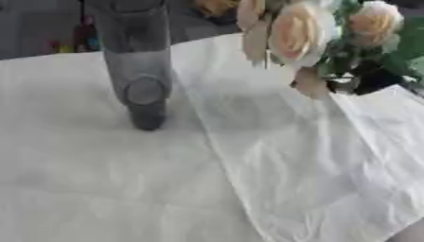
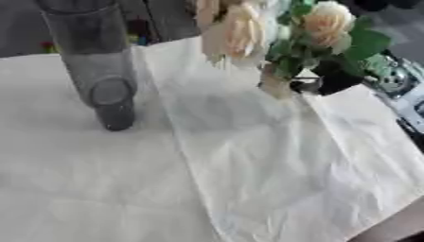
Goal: Arrange flowers into the vase.
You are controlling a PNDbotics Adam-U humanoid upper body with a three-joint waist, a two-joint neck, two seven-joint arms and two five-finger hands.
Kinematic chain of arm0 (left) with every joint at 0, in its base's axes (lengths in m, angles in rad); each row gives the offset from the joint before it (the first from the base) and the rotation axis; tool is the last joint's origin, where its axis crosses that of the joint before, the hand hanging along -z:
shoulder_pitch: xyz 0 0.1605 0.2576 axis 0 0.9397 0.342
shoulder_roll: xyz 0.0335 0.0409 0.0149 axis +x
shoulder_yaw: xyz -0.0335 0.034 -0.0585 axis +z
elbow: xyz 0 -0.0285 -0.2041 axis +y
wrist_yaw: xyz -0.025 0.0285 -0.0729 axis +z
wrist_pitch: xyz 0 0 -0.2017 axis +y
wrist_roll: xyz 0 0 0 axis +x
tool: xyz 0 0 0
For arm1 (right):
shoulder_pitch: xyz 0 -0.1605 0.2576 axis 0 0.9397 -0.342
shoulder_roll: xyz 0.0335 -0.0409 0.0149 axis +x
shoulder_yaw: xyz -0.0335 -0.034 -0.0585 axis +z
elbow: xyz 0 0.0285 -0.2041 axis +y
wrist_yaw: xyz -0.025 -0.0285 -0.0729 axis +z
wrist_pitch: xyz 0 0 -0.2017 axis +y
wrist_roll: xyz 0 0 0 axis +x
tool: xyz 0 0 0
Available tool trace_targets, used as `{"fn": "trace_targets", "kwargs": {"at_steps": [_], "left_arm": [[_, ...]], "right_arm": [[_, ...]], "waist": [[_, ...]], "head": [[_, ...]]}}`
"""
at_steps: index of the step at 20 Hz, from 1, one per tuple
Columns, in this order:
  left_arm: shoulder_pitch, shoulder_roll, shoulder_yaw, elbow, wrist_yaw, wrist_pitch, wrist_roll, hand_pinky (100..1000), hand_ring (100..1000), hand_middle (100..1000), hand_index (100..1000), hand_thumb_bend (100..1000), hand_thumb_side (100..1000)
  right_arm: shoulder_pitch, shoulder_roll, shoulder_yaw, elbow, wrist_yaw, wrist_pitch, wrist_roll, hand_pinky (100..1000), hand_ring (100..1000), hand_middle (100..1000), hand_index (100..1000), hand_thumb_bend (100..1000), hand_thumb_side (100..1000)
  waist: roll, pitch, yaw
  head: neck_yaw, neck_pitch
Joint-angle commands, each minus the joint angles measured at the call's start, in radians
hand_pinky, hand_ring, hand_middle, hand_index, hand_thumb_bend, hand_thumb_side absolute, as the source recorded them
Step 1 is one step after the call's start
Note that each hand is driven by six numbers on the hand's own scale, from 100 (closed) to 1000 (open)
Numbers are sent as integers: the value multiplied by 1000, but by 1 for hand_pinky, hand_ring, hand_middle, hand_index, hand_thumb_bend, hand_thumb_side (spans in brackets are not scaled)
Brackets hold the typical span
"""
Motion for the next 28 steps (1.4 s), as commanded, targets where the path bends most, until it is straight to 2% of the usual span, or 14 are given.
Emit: {"fn": "trace_targets", "kwargs": {"at_steps": [1, 7, 13, 21, 28], "left_arm": [[-4, 25, 9, -13, 6, 6, 4, 779, 773, 850, 932, 100, 817], [-4, 31, 11, -13, 19, 16, 8, 779, 772, 848, 932, 100, 817], [-6, 38, 12, -13, 29, 28, 12, 778, 771, 847, 932, 100, 818], [-10, 44, 14, -13, 39, 35, 14, 778, 770, 846, 932, 100, 817], [-11, 48, 14, -13, 44, 41, 15, 778, 770, 844, 932, 100, 818]], "right_arm": [[-21, -63, -24, -24, -66, 30, 3, 100, 100, 100, 100, 480, 100], [-50, -75, -22, -36, -197, 77, 27, 100, 100, 100, 100, 456, 100], [-72, -82, -17, -51, -274, 101, 22, 100, 100, 100, 100, 440, 100], [-106, -82, -14, -51, -408, 141, 47, 100, 100, 100, 100, 418, 100], [-140, -86, -19, -50, -566, 178, 55, 100, 100, 100, 100, 397, 100]], "waist": [[-11, -34, -1], [-29, -50, 6], [-50, -62, 14], [-67, -71, 31], [-80, -77, 41]], "head": [[7, 12], [18, 25], [24, 30], [23, 27], [25, 31]]}}
